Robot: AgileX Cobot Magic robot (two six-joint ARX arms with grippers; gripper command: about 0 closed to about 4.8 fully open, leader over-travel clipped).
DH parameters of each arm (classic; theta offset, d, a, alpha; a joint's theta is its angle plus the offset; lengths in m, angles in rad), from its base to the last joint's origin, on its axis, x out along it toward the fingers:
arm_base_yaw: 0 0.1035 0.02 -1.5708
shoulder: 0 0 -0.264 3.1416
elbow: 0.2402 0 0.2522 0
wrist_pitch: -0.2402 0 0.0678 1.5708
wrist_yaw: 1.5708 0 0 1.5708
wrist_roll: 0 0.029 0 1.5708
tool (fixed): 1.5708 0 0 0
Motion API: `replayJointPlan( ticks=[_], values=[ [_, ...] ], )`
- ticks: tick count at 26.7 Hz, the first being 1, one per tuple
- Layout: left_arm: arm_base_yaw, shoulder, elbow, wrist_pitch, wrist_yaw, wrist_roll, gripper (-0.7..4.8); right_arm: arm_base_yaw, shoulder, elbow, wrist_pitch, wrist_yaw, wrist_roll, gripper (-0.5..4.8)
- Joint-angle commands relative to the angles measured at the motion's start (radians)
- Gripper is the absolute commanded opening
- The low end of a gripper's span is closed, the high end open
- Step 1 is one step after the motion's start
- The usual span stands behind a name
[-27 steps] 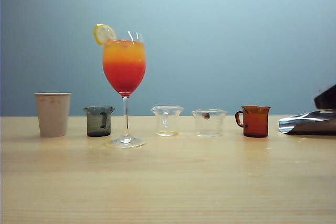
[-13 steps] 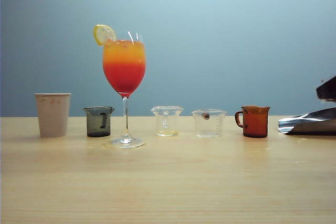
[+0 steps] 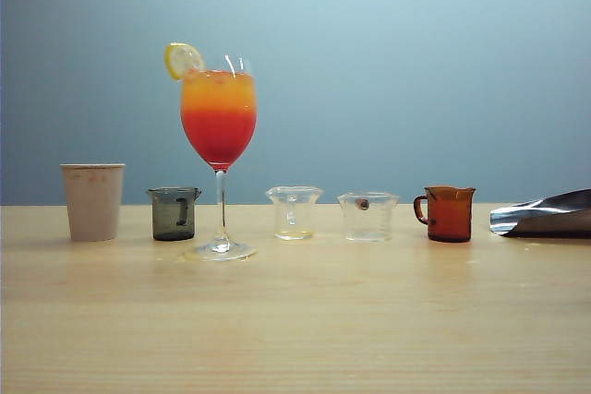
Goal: Pick up the lemon slice from the paper cup on the left and carefully insert it into the rim of the goblet.
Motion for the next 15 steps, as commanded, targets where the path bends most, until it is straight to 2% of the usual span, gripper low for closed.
replayJointPlan(
  ticks=[1,5,15],
  values=[
    [-0.005,0.000,0.002,0.005,-0.012,0.005,-0.04,-0.097,0.000,-0.004,0.017,0.001,0.000,0.57],
    [-0.005,0.000,0.002,0.005,-0.009,0.005,-0.04,-0.176,0.000,-0.004,0.017,0.002,0.000,0.57],
    [-0.005,0.000,0.002,0.005,-0.009,0.005,-0.04,-0.179,0.000,-0.004,0.017,0.001,0.000,0.57]
  ],
)
